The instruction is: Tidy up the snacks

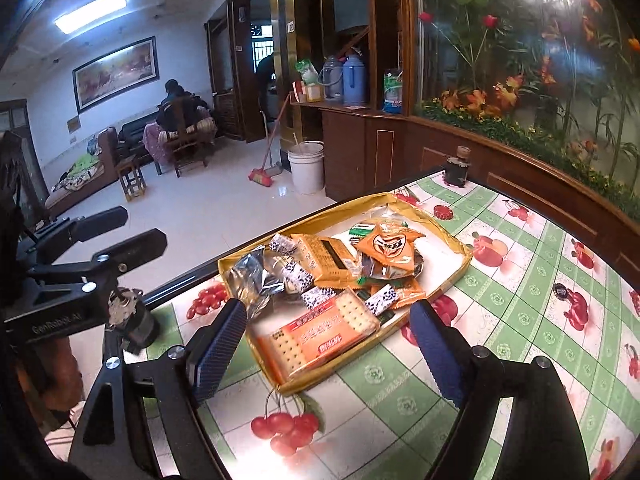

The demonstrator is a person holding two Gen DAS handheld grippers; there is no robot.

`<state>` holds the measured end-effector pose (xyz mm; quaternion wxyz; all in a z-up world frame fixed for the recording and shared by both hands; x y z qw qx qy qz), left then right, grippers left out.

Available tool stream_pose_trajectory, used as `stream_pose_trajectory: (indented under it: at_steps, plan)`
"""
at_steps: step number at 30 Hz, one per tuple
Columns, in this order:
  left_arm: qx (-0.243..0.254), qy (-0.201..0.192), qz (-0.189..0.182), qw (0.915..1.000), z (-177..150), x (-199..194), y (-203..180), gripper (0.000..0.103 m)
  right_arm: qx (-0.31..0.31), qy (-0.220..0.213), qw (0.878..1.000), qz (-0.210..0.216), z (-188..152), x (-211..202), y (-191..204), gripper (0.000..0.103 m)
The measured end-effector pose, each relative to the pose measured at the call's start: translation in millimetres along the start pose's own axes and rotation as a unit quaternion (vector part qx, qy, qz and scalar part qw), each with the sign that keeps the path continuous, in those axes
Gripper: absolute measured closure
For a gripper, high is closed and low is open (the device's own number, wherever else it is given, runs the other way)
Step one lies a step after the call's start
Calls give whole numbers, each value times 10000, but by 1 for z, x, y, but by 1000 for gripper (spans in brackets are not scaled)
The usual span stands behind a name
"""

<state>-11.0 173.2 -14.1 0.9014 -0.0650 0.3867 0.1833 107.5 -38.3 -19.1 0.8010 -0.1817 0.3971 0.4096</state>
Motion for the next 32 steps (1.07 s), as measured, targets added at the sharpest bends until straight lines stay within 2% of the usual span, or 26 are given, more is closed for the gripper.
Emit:
stream_pose_trajectory:
  at_steps: [15, 32]
  plan:
    - [485, 84, -159, 9987, -34, -29, -24, 23, -175, 68, 9998, -119, -40, -22, 17, 18]
    - [234, 111, -193, 9995, -39, -35, -16, 22, -293, 84, 9994, -184, -45, -26, 26, 17]
Point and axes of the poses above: each gripper's, at about its wrist camera, not at the fingertips, and x roughly the way its jaws point, y to its left, z to its top, the point moved 1 cm from there along x, roughly the way its jaws point, and after that the axes turned 15 degrees about y, right-handed, at the moved point
